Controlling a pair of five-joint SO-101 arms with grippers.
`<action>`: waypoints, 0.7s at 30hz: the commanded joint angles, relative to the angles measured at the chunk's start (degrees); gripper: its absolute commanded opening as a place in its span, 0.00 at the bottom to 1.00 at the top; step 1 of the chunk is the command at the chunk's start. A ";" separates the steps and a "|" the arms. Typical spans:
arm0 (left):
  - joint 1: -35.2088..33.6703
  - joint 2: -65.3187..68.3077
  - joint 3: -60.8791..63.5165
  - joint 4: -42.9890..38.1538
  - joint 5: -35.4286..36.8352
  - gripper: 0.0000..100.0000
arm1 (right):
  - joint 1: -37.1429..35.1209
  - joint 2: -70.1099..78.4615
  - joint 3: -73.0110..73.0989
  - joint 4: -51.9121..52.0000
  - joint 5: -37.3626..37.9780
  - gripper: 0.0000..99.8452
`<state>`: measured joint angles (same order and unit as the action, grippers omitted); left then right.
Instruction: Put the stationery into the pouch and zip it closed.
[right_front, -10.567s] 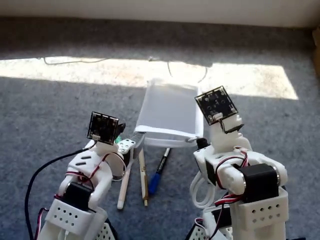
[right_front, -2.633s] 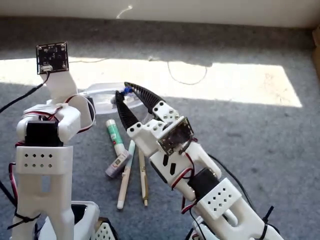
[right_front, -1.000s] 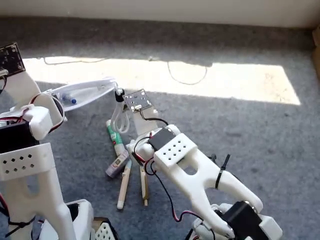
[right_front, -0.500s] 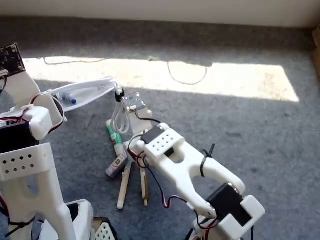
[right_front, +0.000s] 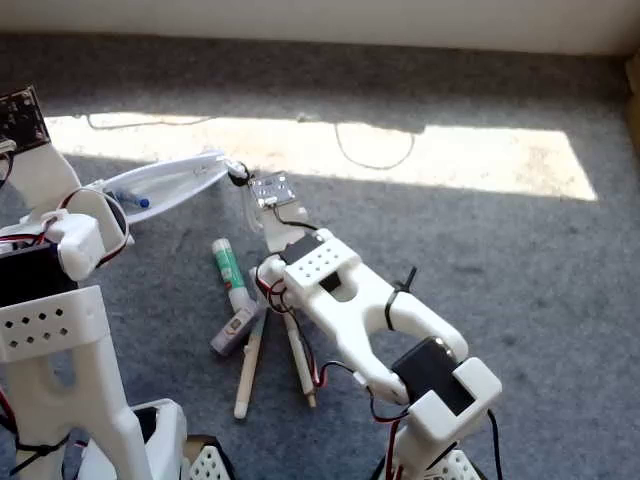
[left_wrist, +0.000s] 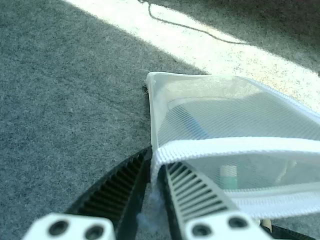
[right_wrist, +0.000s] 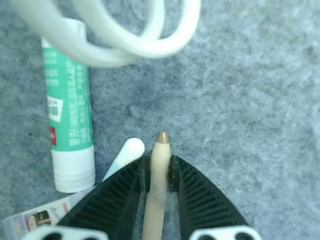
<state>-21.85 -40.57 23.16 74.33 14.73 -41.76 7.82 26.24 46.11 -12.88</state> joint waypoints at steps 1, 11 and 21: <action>-0.48 -0.48 -2.68 0.09 -0.44 0.01 | 0.48 -0.66 -2.68 4.79 -0.09 0.07; -0.48 -0.48 -2.59 0.09 -0.44 0.01 | 0.48 -0.40 -2.24 9.63 3.87 0.11; -0.31 -0.48 -2.59 0.09 -0.44 0.01 | 1.01 -0.40 -1.98 9.71 8.09 0.01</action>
<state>-21.85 -40.57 23.16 74.33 14.73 -41.76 7.82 25.80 54.64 -8.13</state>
